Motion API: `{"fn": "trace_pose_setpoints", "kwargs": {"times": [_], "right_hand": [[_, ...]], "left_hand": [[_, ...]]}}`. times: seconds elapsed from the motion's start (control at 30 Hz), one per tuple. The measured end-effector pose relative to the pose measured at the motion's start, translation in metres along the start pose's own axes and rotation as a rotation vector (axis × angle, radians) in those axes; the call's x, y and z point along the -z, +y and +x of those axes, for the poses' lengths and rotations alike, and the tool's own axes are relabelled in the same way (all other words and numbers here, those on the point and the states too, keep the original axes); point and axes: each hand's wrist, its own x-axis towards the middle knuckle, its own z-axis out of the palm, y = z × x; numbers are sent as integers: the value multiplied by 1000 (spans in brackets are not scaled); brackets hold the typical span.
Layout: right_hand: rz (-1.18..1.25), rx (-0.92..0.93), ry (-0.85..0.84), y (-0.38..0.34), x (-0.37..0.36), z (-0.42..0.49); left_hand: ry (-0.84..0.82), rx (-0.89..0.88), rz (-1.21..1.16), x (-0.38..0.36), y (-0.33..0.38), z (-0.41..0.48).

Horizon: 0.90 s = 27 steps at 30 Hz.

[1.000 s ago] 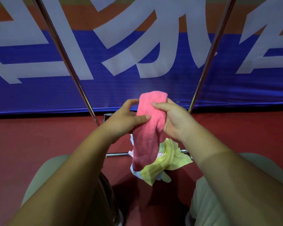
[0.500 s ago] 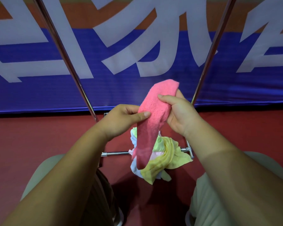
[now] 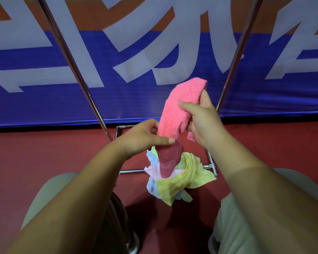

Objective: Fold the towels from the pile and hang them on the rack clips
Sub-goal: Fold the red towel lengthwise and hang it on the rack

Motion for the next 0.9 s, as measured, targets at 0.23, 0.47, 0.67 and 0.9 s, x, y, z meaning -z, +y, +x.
{"fn": "trace_pose_setpoints", "kwargs": {"times": [0.23,0.47,0.67,0.9], "right_hand": [[-69,63,13,1,5,4],[-24,40,37,-1,11,6],[71,-55,75,-3,11,6],[-12,-58,84,-4,14,5]], "left_hand": [[-49,-37,-155,-5,-2,9],[-98,-79,-278,-3,-5,9],[-41,-104,-346,-9,-1,8],[118,-164,-338,2,-4,12]]}}
